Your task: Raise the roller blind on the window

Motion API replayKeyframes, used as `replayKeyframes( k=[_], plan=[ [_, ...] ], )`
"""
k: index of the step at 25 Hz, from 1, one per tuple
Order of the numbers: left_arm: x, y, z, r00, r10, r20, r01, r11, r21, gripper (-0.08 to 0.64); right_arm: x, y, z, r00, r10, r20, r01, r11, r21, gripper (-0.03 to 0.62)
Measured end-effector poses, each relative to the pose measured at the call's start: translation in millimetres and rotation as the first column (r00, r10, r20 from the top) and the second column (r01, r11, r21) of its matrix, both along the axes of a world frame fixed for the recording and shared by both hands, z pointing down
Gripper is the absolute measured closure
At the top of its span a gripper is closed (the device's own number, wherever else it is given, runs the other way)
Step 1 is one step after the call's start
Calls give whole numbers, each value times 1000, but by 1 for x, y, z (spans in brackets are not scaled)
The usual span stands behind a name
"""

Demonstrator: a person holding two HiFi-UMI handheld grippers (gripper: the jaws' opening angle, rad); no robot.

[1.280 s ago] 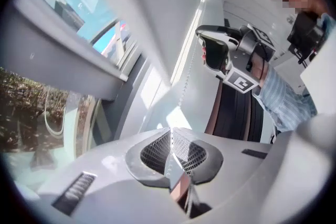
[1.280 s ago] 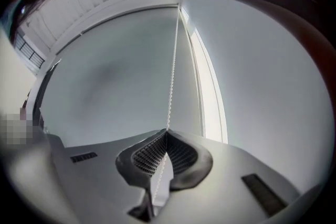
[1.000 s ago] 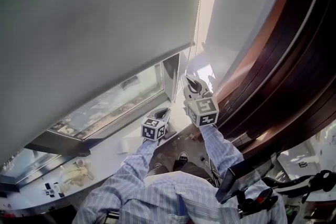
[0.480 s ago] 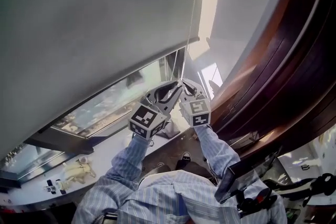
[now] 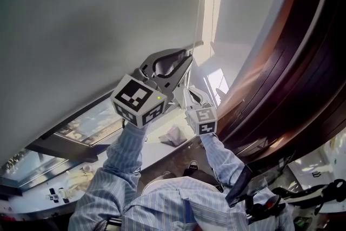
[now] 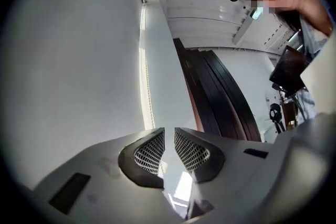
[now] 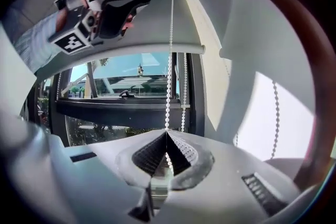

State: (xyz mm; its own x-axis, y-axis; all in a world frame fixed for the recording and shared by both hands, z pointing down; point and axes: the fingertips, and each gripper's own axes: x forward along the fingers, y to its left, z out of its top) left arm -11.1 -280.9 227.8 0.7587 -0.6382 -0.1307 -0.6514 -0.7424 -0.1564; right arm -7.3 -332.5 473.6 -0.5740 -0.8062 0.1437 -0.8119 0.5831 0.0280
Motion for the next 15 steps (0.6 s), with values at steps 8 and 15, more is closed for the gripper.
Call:
replayKeyframes(
  k=[8,15],
  plan=[
    [10,-41,-61,992,-2,-125,7,999,40,520,-14,17,10,1000,-21,6,21,1000,-10,588],
    [3,-44,-66,989,-69,-133,75,996,41,520,-11,18,14,1000,-18,15,18,1000,-10,588]
  ],
)
